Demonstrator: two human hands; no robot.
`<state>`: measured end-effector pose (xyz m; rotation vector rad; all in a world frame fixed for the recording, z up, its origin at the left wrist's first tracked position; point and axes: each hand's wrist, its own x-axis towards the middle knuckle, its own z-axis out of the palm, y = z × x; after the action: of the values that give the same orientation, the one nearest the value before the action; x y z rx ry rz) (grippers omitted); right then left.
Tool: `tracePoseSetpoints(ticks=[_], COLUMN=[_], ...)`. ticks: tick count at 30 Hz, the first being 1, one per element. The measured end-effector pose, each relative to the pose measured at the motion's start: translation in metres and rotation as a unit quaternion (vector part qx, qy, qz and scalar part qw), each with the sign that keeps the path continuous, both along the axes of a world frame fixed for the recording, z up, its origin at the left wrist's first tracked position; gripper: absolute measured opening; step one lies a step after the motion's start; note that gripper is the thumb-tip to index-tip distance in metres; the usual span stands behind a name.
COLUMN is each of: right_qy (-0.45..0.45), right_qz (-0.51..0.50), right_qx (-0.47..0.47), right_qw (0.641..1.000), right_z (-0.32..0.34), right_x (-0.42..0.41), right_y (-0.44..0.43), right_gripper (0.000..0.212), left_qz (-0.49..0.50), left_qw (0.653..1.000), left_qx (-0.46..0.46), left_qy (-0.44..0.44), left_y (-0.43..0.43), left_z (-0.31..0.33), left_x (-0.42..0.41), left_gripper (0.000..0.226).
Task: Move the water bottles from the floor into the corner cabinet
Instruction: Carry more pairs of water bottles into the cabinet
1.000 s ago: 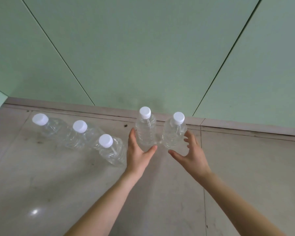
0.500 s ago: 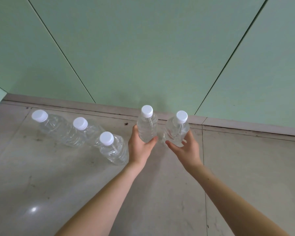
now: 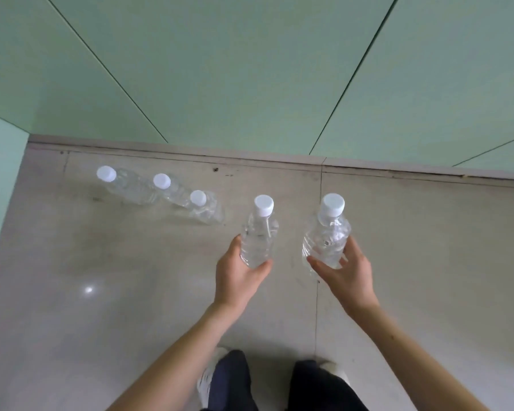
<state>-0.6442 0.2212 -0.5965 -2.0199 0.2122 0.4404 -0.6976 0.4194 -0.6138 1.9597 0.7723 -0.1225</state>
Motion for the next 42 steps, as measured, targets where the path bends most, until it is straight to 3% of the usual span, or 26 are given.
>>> tracePoseSetpoints(ticks=[3,9,14,19,25,30,37,42], right_qy=[0.011,0.0,-0.092,-0.185,-0.212,-0.183,-0.134,-0.129], right_qz=[-0.001,-0.013,-0.003,0.038,0.144,0.28,0.475,0.554], right_qx=[-0.01,-0.004,-0.022,-0.027,0.009,0.005,0.039,0.078], right_qw=[1.0,1.0,0.995,0.982,0.966,0.942,0.869,0.819], right_z=[0.097,0.346,0.551,0.667,0.695,0.679,0.659,0.668], right_x=[-0.023,-0.057,-0.078,-0.092,-0.103,-0.121,-0.175,-0.222], right_y=[-0.014,-0.017,-0.006,0.012,0.036,0.053,0.091,0.148], right_gripper=[0.041,0.046,0.049,0.05,0.048,0.056,0.057,0.054], left_qz=[-0.018,-0.029,-0.007,0.034,0.131,0.275,0.466,0.555], left_qw=[1.0,0.998,0.99,0.963,0.943,0.933,0.863,0.807], left_qx=[0.015,0.047,0.098,0.169,0.217,0.194,0.188,0.187], left_qy=[0.003,-0.018,-0.102,-0.208,-0.217,-0.125,-0.058,-0.077], left_y=[0.002,0.009,0.017,0.039,0.05,0.023,-0.018,-0.011], left_z=[0.104,0.348,0.561,0.686,0.721,0.698,0.685,0.699], left_x=[-0.017,-0.051,-0.081,-0.115,-0.178,-0.252,-0.353,-0.407], left_gripper=[0.036,0.061,0.063,0.059,0.06,0.059,0.061,0.047])
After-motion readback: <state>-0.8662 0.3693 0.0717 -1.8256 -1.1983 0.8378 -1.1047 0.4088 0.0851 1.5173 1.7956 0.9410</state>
